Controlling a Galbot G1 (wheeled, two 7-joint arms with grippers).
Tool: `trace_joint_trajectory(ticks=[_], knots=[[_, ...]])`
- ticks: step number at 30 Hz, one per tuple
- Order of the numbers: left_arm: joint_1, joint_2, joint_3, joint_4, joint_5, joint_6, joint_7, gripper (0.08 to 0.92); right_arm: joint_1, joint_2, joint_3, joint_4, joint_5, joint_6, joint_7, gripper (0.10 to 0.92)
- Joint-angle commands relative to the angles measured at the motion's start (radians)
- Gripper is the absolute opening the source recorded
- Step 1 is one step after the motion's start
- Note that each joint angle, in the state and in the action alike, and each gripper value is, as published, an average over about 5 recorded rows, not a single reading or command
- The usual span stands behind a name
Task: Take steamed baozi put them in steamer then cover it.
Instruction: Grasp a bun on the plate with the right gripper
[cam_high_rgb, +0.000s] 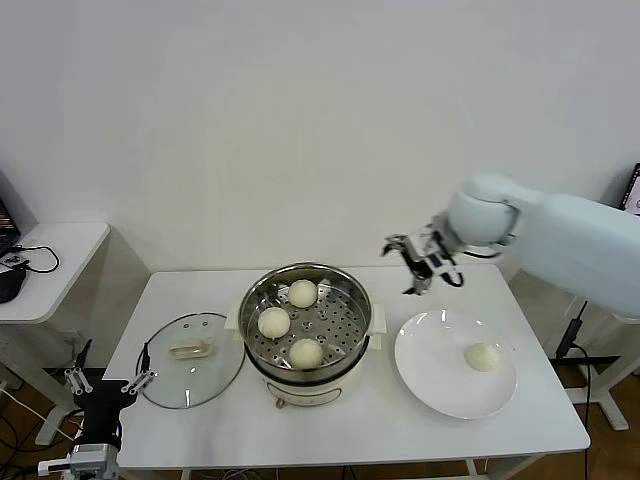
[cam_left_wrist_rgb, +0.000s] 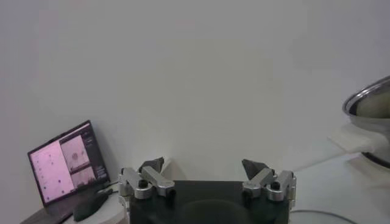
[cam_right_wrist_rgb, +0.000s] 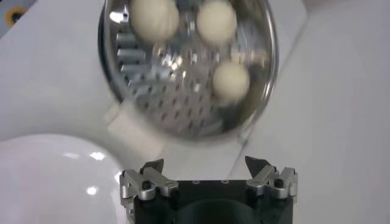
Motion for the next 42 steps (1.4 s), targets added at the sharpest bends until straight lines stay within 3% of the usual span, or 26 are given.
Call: trace_joint_trajectory(ticks=[1,8,17,27,42], knots=[[-0.003,-0.001,0.019,0.000,0.004,0.002,0.001,0.823,-0.161,-0.239,0.086,0.030,-0.044,-0.097,-0.016,0.823],[-0.002,-0.004,0.035,0.001,0.013,0.003,0.001,0.823,-0.472,-0.270,0.313,-0.010,-0.163,-0.077,-0.021,0.823],[0.008,-0.004,0.019,-0.003,0.016,0.006,0.003,0.823,-0.670,-0.187,0.500,-0.144,-0.225,-0.079,-0.028,0.823],[0.024,-0.007,-0.002,-0.005,0.019,0.008,0.004,0.823,-0.766,-0.092,0.600,-0.280,-0.294,-0.044,-0.044,0.823],[0.027,-0.013,-0.005,0.000,0.024,0.008,0.004,0.823,-0.820,-0.029,0.640,-0.335,-0.345,-0.029,-0.046,0.782]])
